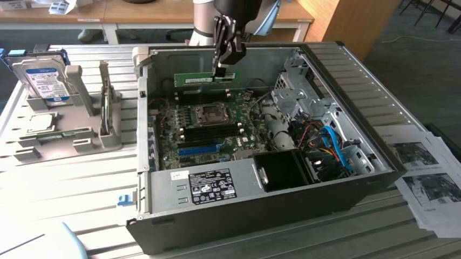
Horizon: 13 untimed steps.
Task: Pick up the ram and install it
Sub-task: 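Pick up the ram and move it above insertion slot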
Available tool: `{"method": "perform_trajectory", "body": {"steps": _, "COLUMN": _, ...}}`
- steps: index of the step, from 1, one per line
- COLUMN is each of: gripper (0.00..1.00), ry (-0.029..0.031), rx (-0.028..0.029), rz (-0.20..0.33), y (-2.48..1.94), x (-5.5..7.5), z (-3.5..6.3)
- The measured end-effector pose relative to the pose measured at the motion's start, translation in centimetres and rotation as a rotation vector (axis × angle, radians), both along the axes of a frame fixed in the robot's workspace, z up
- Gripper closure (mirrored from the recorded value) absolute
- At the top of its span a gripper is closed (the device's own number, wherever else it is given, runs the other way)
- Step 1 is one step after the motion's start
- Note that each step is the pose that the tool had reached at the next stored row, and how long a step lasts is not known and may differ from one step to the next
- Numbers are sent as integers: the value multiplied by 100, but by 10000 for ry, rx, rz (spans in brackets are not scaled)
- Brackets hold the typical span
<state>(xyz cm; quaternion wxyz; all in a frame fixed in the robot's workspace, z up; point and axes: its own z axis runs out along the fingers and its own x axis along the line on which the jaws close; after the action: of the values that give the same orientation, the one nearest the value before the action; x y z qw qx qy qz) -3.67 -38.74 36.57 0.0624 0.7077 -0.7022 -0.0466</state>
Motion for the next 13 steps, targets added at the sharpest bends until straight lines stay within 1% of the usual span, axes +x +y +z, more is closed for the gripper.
{"method": "perform_trajectory", "body": {"steps": 8, "gripper": 89, "ry": 0, "rx": 2, "rz": 1, "y": -1, "x": 2, "z": -16}}
{"method": "perform_trajectory", "body": {"steps": 13, "gripper": 89, "ry": 0, "rx": 1, "rz": 1, "y": -1, "x": 59, "z": -16}}
